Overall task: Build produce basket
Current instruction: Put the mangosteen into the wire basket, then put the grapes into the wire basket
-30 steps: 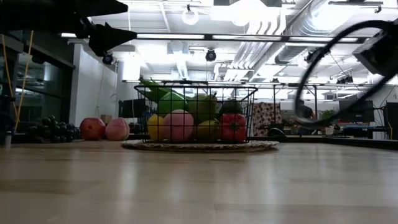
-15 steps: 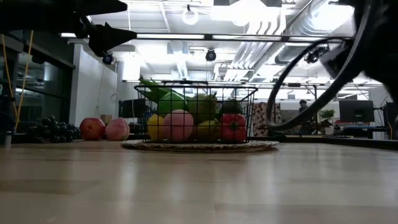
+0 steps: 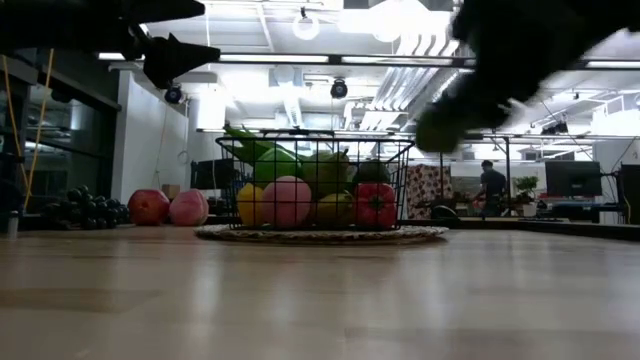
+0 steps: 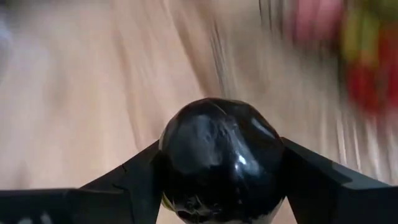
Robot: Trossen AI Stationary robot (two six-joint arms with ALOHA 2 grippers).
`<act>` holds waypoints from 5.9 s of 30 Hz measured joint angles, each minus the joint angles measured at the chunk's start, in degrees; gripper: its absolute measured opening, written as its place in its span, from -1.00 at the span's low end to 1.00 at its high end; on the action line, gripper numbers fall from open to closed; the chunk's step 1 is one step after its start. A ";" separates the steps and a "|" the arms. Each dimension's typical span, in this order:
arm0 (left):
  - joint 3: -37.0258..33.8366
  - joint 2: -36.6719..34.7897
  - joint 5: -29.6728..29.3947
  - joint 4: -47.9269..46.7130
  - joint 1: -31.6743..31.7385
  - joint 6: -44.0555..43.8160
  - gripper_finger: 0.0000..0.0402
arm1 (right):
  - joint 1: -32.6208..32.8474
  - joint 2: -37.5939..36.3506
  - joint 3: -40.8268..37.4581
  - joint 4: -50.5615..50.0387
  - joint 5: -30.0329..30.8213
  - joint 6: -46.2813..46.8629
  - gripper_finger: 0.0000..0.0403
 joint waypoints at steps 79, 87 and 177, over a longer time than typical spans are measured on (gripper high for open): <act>0.00 0.00 -4.75 -0.56 0.02 1.09 0.84 | -25.46 -1.25 -9.20 44.98 -13.48 -18.80 0.86; 0.00 0.00 -4.75 -0.56 0.02 0.90 0.84 | -22.07 -2.17 -9.20 46.37 -25.56 -23.96 0.86; 3.61 24.00 -41.65 -76.18 17.84 -80.13 0.36 | -22.16 -2.15 -9.20 45.25 -18.52 -21.66 0.86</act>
